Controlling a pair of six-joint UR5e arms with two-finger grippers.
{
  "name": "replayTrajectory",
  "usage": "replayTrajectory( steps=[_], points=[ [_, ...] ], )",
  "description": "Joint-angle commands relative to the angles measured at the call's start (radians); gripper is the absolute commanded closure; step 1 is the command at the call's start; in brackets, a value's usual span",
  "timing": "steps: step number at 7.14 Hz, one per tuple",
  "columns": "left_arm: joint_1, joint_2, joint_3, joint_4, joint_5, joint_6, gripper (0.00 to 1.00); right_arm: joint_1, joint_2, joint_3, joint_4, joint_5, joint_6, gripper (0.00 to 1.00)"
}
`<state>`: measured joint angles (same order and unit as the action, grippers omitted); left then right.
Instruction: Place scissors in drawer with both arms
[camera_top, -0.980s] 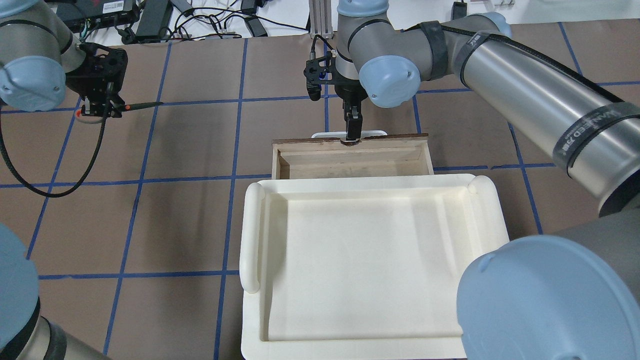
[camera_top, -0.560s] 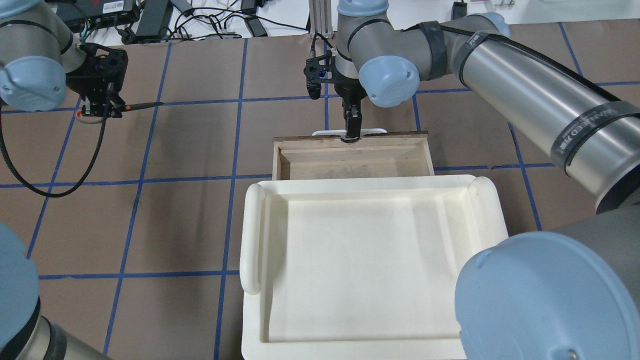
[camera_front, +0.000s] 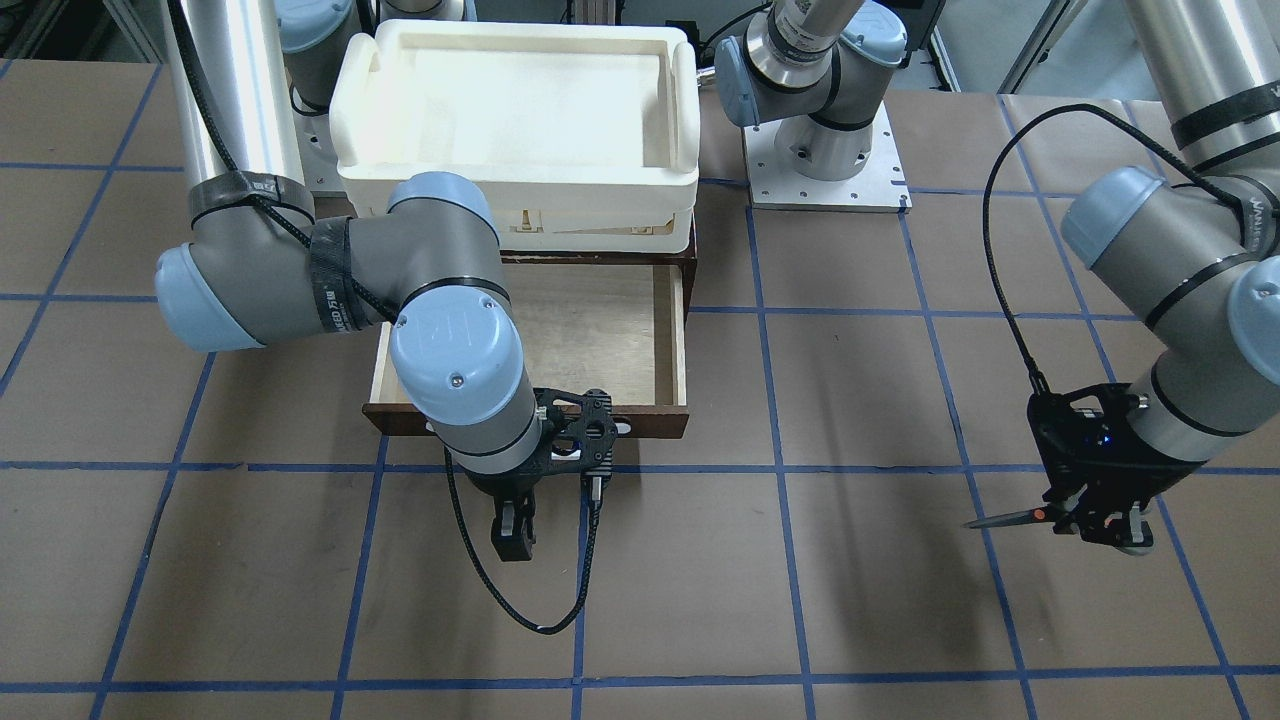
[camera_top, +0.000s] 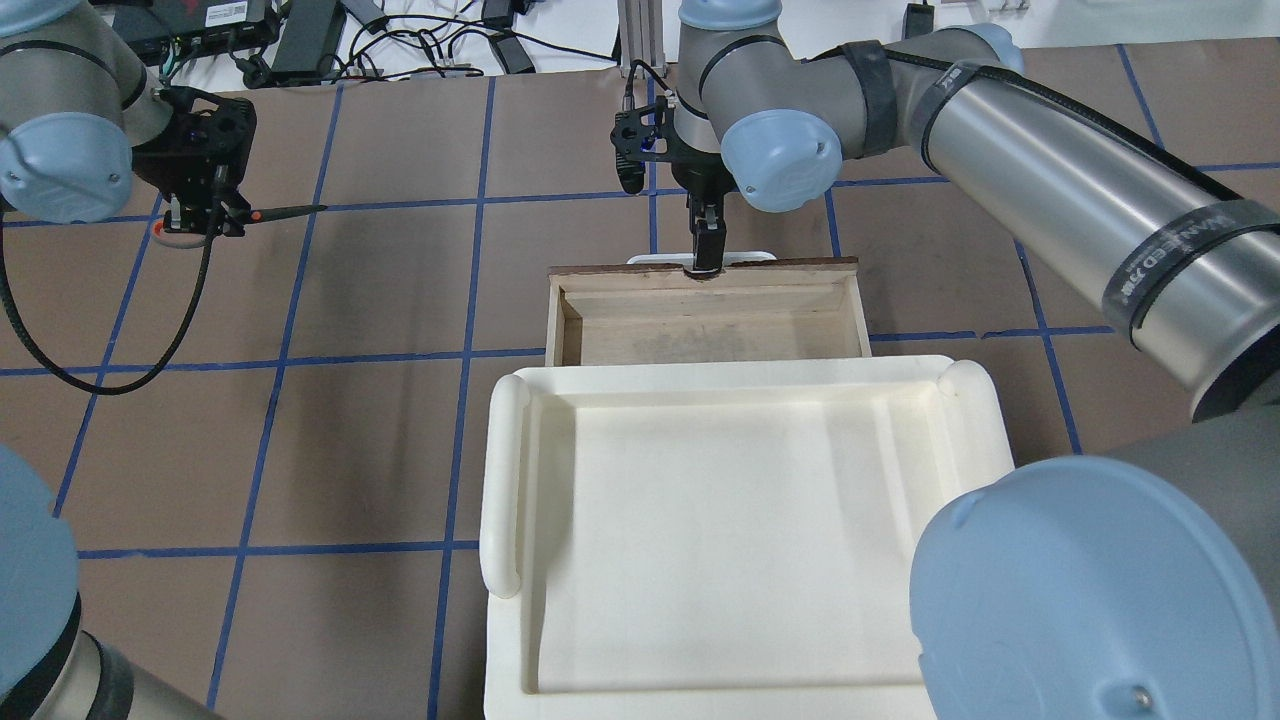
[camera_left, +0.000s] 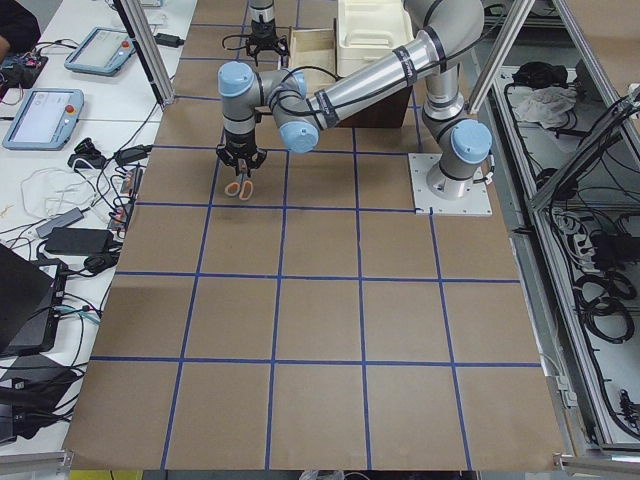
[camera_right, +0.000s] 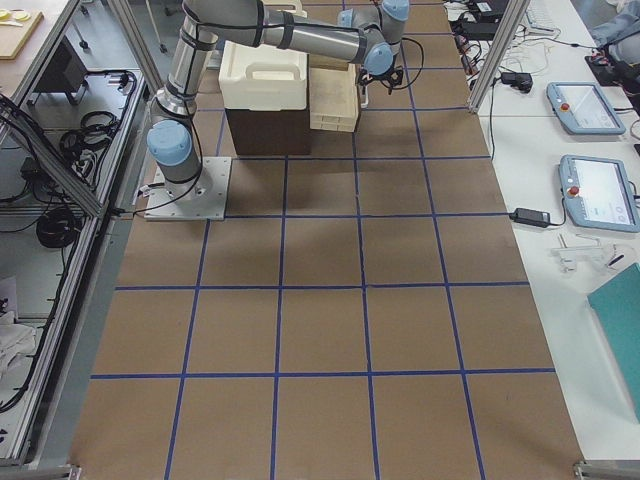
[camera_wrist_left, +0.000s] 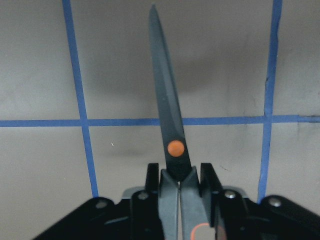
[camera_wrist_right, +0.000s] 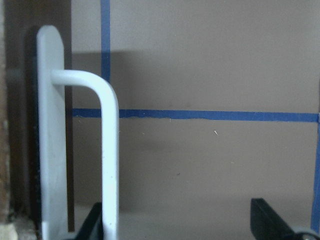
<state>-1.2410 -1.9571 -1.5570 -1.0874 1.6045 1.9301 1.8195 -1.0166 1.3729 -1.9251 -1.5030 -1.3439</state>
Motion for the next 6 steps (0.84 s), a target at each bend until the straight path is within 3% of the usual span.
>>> replayTrajectory(
  steps=[1,6],
  points=[
    [0.000,-0.003,0.000,0.000,0.000,0.001,1.00,0.000,0.009,-0.017,0.001,0.001,-0.008,0.00],
    [-0.003,-0.002,0.000,0.000,0.000,0.000,1.00,-0.003,-0.065,-0.017,0.044,0.013,0.011,0.00]
  ],
)
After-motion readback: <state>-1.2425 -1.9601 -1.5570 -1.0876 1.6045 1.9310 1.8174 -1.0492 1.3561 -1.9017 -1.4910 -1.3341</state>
